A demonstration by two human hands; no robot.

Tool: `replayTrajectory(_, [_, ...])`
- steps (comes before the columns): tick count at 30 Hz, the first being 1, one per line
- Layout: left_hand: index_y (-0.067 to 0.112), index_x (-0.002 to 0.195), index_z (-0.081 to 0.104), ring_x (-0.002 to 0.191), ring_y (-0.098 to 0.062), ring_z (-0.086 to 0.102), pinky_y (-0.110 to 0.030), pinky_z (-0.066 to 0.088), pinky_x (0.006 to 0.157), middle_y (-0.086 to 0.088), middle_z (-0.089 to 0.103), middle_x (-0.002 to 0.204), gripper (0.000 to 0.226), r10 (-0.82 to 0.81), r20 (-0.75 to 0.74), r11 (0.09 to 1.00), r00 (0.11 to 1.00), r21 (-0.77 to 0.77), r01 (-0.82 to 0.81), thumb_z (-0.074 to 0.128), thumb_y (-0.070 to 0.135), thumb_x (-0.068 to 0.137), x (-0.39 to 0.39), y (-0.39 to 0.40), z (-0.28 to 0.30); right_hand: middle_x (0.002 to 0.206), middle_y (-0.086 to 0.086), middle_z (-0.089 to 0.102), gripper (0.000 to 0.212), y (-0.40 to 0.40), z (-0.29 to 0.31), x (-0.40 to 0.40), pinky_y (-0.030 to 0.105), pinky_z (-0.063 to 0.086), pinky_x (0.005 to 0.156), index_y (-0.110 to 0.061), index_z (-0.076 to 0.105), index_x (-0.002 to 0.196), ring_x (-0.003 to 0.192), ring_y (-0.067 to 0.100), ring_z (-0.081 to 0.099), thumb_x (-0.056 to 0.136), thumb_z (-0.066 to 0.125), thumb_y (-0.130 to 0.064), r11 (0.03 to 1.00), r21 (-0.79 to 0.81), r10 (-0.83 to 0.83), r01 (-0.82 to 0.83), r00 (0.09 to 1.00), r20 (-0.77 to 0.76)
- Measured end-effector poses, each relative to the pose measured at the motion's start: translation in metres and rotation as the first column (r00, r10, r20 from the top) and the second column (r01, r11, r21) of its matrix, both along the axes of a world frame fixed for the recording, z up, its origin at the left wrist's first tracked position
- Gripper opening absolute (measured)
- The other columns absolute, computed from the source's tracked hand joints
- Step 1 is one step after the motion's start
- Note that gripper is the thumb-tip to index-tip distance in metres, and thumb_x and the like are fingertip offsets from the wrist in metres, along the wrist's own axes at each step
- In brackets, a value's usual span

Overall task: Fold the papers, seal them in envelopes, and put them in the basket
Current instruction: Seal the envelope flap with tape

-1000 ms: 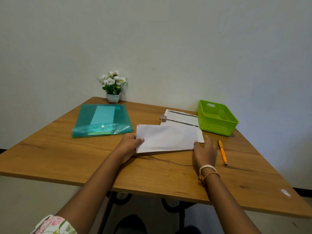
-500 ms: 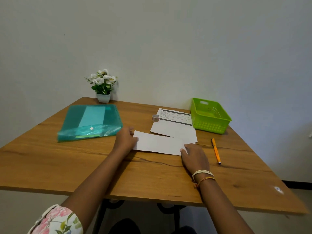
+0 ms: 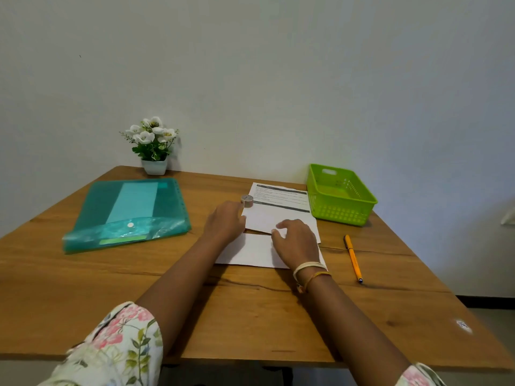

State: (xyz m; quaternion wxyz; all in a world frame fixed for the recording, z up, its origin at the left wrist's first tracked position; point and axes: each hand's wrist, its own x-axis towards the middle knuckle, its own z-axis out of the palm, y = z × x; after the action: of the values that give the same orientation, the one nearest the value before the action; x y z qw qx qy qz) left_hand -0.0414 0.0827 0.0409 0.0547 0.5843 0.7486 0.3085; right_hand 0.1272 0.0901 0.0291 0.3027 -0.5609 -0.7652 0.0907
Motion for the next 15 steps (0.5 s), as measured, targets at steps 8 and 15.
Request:
replayTrajectory(8, [0.020,0.100,0.061,0.101,-0.021,0.058,-0.045,0.044,0.096,0.002,0.061,0.098,0.014,-0.004,0.010,1.000,1.000,0.013,0.004,0.050,0.027,0.094,-0.014,0.024,-0.037,0.124,0.006,0.061,0.033,0.061,-0.004,-0.045,0.036,0.046,0.097,-0.018,0.062,0.119,0.115,0.023,0.055,0.087,0.054,-0.024,0.982,-0.155,0.115,-0.109,0.993,0.035])
replayTrajectory(15, [0.021,0.119,0.060,0.112,-0.018,0.053,-0.042,0.035,0.104,0.001,0.059,0.119,0.029,-0.007,-0.114,0.999,0.993,0.037,0.011,0.048,0.032,0.095,-0.022,0.038,-0.053,0.117,0.013,0.060,0.033,0.118,-0.004,-0.084,0.042,0.048,0.091,-0.022,0.058,0.120,0.110,0.031,0.055,0.089,0.049,-0.019,0.967,-0.135,0.220,-0.214,0.975,0.028])
